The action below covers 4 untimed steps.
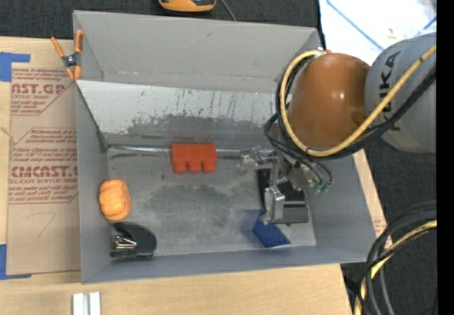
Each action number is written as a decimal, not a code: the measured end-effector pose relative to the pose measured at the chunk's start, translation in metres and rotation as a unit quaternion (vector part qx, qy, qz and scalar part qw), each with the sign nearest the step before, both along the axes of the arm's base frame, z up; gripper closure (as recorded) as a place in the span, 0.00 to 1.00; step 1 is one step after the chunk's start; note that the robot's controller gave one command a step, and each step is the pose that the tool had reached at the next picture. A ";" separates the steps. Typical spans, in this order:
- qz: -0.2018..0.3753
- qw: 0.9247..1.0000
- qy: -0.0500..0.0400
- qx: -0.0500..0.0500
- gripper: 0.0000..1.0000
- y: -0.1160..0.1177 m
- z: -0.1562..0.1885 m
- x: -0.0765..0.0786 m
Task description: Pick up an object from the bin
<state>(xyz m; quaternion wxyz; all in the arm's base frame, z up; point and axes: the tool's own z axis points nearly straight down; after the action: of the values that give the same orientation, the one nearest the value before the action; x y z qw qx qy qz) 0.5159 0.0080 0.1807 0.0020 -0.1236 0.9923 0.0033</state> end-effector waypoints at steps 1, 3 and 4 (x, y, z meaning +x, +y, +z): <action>0.132 0.991 -0.003 0.000 0.00 -0.016 0.016 0.002; 0.196 0.981 -0.003 -0.001 0.00 -0.059 0.005 0.010; 0.287 0.958 -0.005 -0.002 1.00 -0.051 0.033 0.002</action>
Offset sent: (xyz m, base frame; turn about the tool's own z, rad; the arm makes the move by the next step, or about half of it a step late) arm 0.0078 -0.0621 0.0004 -0.4127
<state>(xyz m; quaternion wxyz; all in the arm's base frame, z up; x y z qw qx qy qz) 0.5179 -0.0427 0.2138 0.0060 -0.4033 0.9150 0.0015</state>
